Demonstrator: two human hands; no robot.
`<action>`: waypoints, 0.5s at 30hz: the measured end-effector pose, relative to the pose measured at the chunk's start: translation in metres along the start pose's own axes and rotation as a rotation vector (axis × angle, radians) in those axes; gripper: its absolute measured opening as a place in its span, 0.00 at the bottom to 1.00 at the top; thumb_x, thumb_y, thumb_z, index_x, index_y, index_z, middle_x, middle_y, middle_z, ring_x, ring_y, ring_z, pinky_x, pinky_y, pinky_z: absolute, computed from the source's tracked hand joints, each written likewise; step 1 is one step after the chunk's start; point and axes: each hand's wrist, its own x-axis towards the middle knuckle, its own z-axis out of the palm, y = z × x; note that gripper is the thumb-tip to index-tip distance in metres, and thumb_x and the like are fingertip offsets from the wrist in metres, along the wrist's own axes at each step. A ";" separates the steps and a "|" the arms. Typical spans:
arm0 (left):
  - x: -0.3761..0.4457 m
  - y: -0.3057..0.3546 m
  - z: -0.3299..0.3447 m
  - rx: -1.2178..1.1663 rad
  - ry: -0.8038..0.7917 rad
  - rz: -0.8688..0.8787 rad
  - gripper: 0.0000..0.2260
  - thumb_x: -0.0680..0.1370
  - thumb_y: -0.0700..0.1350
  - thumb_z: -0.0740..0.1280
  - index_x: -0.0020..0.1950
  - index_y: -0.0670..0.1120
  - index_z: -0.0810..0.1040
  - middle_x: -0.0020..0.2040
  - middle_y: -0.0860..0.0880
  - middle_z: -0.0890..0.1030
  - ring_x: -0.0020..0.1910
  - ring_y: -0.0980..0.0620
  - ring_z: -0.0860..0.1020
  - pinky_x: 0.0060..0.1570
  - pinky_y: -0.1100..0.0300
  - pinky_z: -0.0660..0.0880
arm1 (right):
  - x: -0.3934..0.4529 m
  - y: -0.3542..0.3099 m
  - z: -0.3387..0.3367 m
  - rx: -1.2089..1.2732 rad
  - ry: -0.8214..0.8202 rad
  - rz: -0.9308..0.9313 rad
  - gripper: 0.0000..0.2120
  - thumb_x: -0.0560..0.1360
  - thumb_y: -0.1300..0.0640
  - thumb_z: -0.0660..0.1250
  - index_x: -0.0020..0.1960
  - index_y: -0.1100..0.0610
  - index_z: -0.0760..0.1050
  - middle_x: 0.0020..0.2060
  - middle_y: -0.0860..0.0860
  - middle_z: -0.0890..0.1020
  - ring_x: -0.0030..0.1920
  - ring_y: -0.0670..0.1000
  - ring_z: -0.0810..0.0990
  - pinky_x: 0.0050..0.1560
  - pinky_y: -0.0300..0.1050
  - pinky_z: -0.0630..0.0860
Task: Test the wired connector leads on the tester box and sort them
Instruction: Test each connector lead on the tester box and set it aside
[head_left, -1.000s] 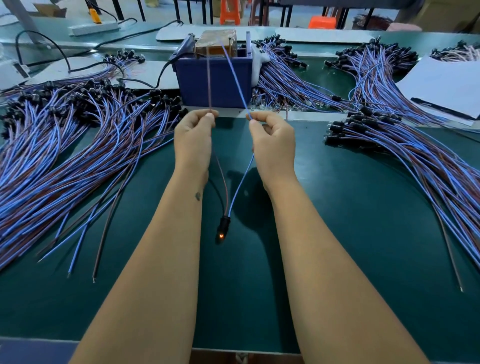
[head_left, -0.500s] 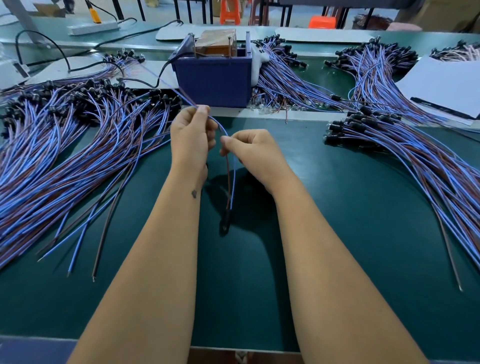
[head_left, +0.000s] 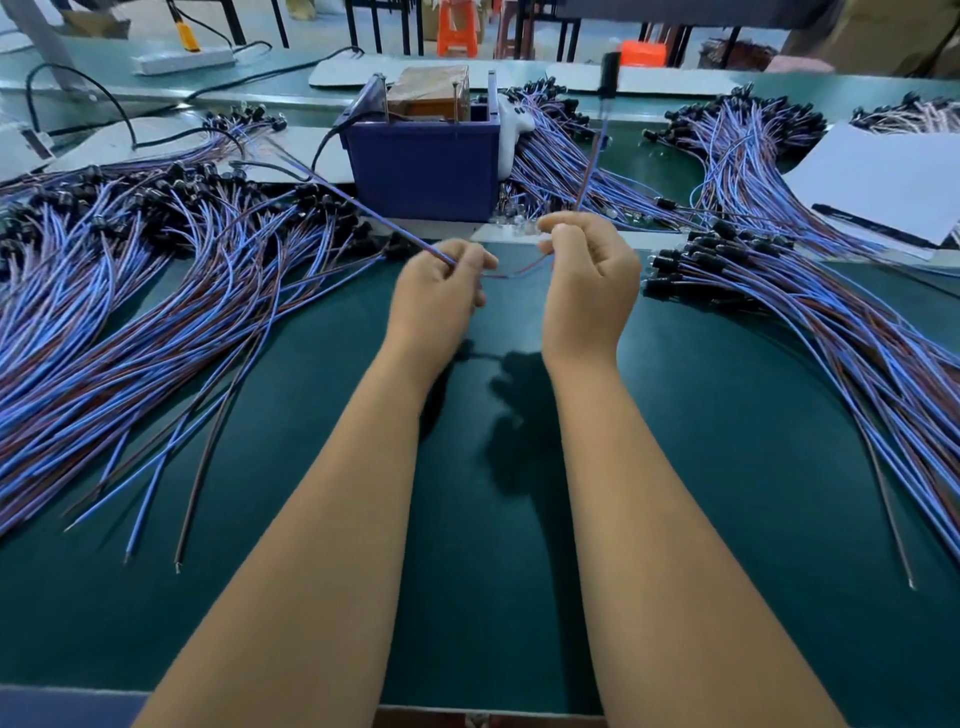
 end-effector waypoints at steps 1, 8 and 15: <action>-0.003 0.000 0.006 0.089 -0.054 0.035 0.10 0.82 0.42 0.61 0.44 0.49 0.79 0.30 0.50 0.76 0.31 0.52 0.73 0.38 0.57 0.72 | 0.002 0.002 -0.002 -0.028 0.022 0.009 0.09 0.72 0.61 0.61 0.41 0.54 0.81 0.38 0.49 0.82 0.38 0.46 0.77 0.42 0.40 0.72; -0.034 0.005 0.046 0.445 -0.278 0.344 0.05 0.79 0.42 0.63 0.51 0.50 0.67 0.41 0.51 0.78 0.38 0.43 0.73 0.37 0.52 0.70 | 0.020 0.017 -0.026 -0.249 0.115 0.120 0.17 0.71 0.71 0.58 0.49 0.57 0.82 0.47 0.52 0.85 0.50 0.56 0.82 0.54 0.48 0.77; -0.055 0.020 0.081 0.395 -0.364 0.404 0.05 0.74 0.39 0.67 0.48 0.46 0.79 0.43 0.51 0.81 0.44 0.46 0.77 0.40 0.53 0.73 | 0.049 0.019 -0.084 -0.477 0.030 0.165 0.16 0.70 0.69 0.58 0.41 0.51 0.79 0.45 0.55 0.85 0.45 0.54 0.80 0.50 0.47 0.76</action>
